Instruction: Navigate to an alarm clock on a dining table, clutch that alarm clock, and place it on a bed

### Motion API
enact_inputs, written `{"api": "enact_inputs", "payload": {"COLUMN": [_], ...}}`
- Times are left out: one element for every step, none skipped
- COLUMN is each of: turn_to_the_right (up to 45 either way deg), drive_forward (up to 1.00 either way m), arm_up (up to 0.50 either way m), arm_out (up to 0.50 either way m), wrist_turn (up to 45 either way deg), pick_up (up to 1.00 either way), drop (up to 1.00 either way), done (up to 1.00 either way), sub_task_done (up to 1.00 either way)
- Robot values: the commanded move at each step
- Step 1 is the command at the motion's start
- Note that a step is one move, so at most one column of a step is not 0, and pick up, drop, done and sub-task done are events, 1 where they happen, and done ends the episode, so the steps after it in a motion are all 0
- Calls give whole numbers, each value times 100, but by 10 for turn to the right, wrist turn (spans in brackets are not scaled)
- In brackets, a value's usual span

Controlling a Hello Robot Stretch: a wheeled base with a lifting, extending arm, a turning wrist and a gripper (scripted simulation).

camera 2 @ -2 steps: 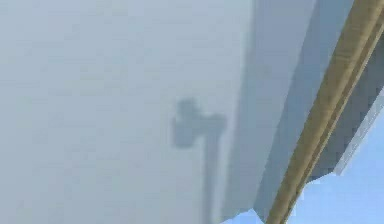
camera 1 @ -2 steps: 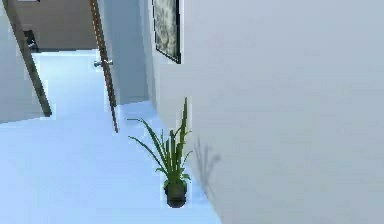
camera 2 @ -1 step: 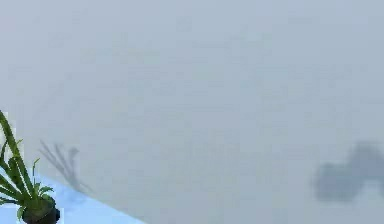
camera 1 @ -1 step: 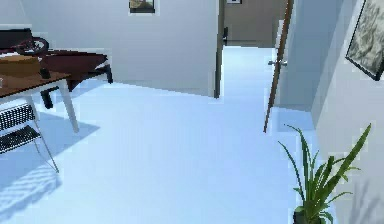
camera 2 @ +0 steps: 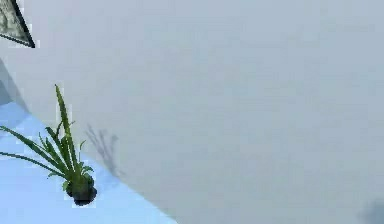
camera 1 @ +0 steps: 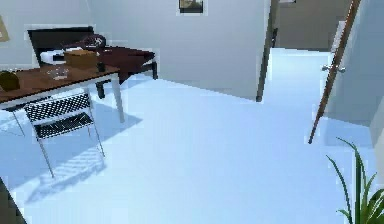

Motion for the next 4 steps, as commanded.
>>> {"api": "enact_inputs", "payload": {"turn_to_the_right": [0,-90,0,-450], "drive_forward": [65,0,20,0], "arm_up": [0,0,0,0], "arm_out": [0,0,0,0], "wrist_turn": [0,0,0,0], "pick_up": [0,0,0,0], "drop": [0,0,0,0], "done": [0,0,0,0], "sub_task_done": [0,0,0,0]}}
